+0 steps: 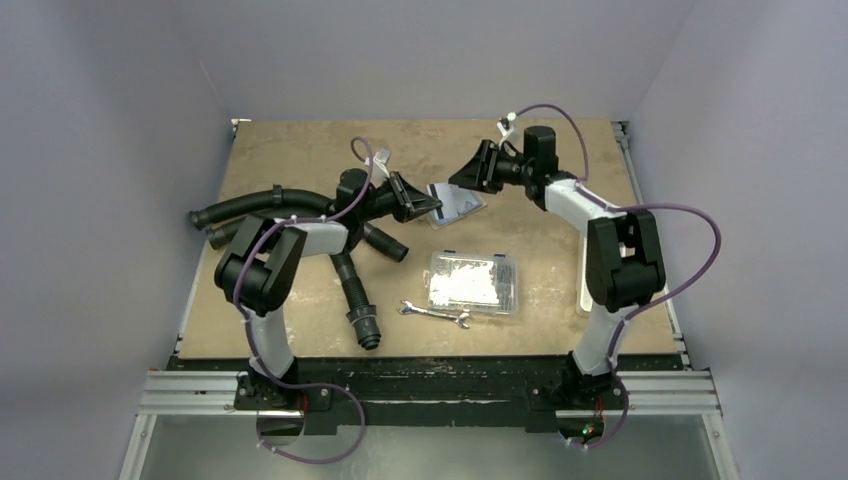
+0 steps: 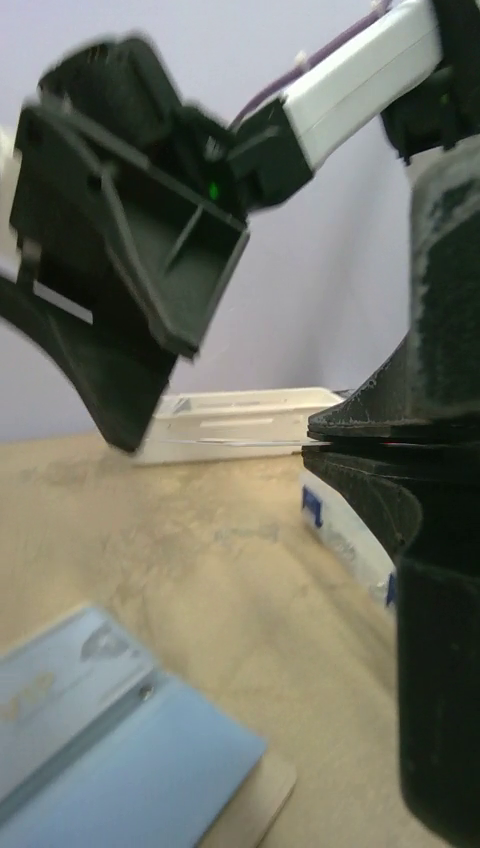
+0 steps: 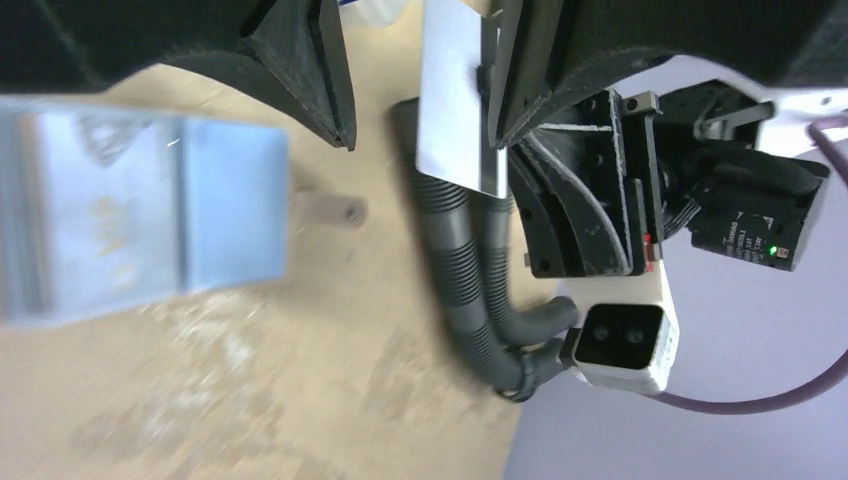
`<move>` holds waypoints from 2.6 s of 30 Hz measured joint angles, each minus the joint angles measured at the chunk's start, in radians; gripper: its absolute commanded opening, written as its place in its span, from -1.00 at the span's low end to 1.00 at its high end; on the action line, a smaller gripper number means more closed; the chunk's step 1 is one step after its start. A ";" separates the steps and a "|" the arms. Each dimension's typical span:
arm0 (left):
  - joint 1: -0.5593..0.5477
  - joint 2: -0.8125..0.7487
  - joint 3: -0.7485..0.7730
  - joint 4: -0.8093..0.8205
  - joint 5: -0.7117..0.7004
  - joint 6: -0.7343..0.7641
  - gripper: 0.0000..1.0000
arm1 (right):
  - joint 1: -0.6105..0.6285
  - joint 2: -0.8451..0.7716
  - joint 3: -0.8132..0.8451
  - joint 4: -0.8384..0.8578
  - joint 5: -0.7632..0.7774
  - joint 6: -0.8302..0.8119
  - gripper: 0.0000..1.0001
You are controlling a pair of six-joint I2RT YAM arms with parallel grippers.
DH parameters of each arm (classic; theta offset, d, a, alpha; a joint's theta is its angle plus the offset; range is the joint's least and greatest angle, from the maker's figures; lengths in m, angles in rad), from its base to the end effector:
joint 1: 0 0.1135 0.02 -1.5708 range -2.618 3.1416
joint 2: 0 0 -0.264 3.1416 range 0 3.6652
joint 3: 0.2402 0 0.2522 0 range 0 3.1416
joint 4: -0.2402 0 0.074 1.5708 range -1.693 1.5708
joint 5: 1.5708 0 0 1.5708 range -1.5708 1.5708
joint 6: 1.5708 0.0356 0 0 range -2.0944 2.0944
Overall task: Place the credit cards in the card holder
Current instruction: Insert the credit card into the card holder.
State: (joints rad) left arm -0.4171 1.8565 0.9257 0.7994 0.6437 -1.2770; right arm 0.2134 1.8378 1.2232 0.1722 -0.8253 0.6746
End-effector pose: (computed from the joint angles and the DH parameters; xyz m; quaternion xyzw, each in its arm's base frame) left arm 0.3483 -0.1777 0.1927 -0.1078 0.7354 -0.6261 0.2358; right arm 0.3982 0.1130 0.2339 -0.0318 0.8026 0.5164 0.2968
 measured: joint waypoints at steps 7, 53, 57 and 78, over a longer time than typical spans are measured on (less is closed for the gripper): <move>0.018 0.243 0.310 -0.381 0.009 0.156 -1.00 | -0.023 0.189 0.323 -0.245 0.091 -0.232 -0.27; 0.044 0.447 0.439 -0.372 0.121 0.124 -1.00 | -0.044 0.448 0.449 -0.383 0.194 -0.291 -1.00; 0.044 0.470 0.439 -0.332 0.132 0.090 -1.00 | -0.044 0.448 0.449 -0.382 0.190 -0.291 -1.00; 0.044 0.502 0.440 -0.266 0.133 0.020 -1.00 | -0.045 0.451 0.451 -0.383 0.185 -0.291 -1.00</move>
State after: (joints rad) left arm -0.3729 2.3585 1.3655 0.5331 0.7769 -1.2572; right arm 0.1688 2.2883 1.6737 -0.2104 -0.6403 0.3836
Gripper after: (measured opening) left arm 0.030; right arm 0.044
